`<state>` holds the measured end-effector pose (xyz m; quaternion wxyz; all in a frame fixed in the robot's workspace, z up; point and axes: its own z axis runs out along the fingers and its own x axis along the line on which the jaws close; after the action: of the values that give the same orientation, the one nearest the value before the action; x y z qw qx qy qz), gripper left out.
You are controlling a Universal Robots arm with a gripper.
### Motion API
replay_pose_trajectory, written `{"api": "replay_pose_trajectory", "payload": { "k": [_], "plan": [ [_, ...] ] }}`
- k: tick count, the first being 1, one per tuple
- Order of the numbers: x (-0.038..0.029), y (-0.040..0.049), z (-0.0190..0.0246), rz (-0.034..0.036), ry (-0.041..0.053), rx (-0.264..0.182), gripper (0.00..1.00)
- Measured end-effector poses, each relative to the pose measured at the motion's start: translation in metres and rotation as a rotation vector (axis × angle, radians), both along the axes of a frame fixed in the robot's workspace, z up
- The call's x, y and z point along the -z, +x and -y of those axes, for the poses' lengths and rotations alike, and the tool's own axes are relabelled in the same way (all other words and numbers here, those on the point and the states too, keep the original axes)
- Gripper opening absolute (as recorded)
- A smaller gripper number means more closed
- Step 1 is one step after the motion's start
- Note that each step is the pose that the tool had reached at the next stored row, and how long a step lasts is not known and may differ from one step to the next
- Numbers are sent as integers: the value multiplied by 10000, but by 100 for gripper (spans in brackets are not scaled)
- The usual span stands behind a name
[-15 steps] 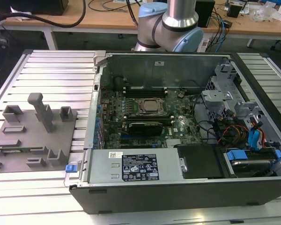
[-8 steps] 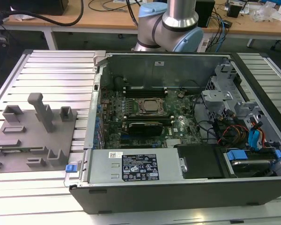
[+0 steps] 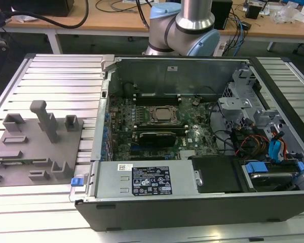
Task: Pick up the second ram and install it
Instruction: 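Pick up the second ram and move it above second insertion slot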
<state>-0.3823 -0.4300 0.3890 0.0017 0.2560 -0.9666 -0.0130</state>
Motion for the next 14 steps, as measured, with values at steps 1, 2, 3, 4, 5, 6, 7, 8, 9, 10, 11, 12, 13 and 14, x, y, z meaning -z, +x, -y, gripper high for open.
{"api": "replay_pose_trajectory", "payload": {
  "k": [1,2,3,4,5,6,7,8,9,10,11,12,13,14],
  "plan": [
    [0,0,-1,0,-4,-75,11],
    [0,0,-1,0,-4,-109,11],
    [0,0,-1,1,-5,-155,11],
    [1,0,-1,1,-4,-239,11],
    [0,0,-1,1,-4,-325,11],
    [0,0,-1,0,-4,-373,11],
    [0,0,-1,0,-5,-430,11],
    [0,0,-1,1,-4,-496,11],
    [0,0,-1,1,-4,-641,11],
    [0,0,-1,1,-4,-846,11],
    [1,0,-1,1,-4,-1032,11],
    [0,0,-1,1,-4,-1243,11],
    [0,0,-1,1,-4,-1428,11],
    [1,0,-1,1,-4,-1677,11]
  ]
}}
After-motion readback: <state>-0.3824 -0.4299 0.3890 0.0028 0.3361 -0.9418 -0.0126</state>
